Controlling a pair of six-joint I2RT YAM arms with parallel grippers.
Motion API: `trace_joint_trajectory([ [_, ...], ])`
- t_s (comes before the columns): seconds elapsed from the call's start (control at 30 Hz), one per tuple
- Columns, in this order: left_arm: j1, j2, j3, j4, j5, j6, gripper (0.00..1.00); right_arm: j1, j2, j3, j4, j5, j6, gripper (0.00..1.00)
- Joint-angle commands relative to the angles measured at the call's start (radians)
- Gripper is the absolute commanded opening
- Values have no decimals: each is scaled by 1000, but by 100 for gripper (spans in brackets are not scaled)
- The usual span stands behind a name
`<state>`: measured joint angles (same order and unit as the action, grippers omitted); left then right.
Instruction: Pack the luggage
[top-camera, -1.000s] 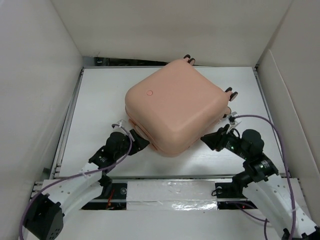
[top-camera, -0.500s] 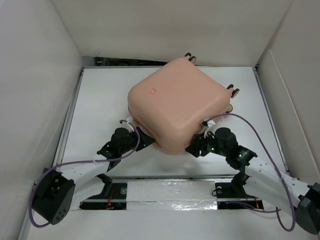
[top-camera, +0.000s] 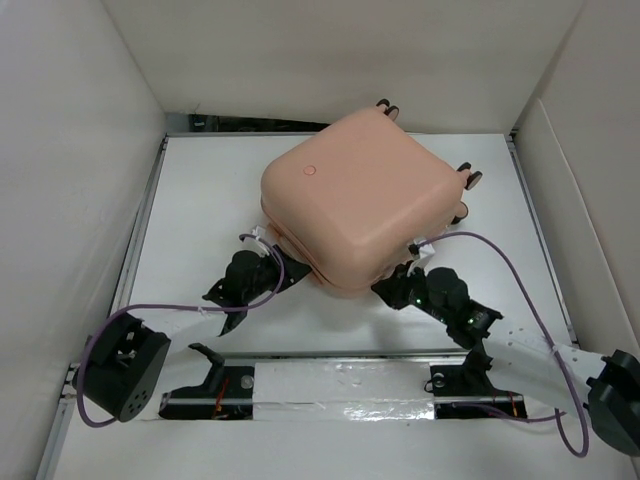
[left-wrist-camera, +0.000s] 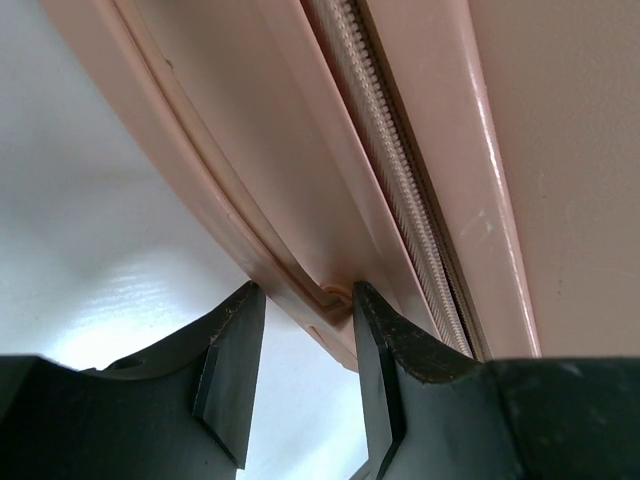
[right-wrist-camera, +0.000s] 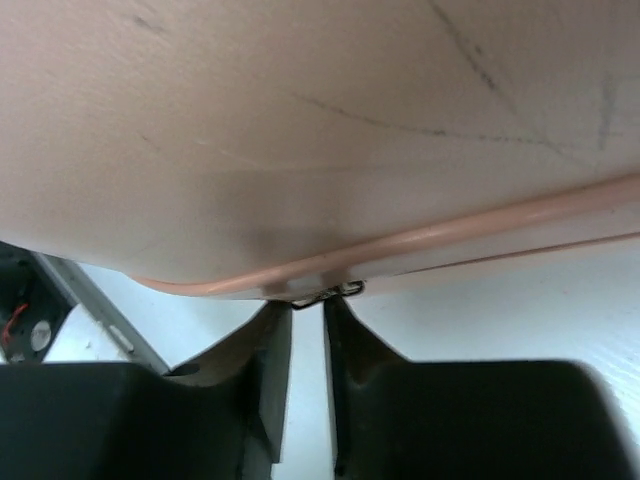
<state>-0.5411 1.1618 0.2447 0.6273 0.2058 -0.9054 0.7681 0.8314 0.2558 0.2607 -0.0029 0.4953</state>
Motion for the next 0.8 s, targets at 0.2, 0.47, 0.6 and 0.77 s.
trace_joint_trajectory([
  [0.2,-11,-27,-12,138,49,-4,0,85,60,-1,100,262,40,0],
  [0.47,-11,-34,-10,181,9,-13,0,388,80,86,-142,440,136,0],
  [0.6,-11,-7,2,219,14,-15,0,610,146,158,-242,524,224,0],
  [0.77,-22,36,19,258,18,-21,0,732,377,312,-232,577,270,0],
])
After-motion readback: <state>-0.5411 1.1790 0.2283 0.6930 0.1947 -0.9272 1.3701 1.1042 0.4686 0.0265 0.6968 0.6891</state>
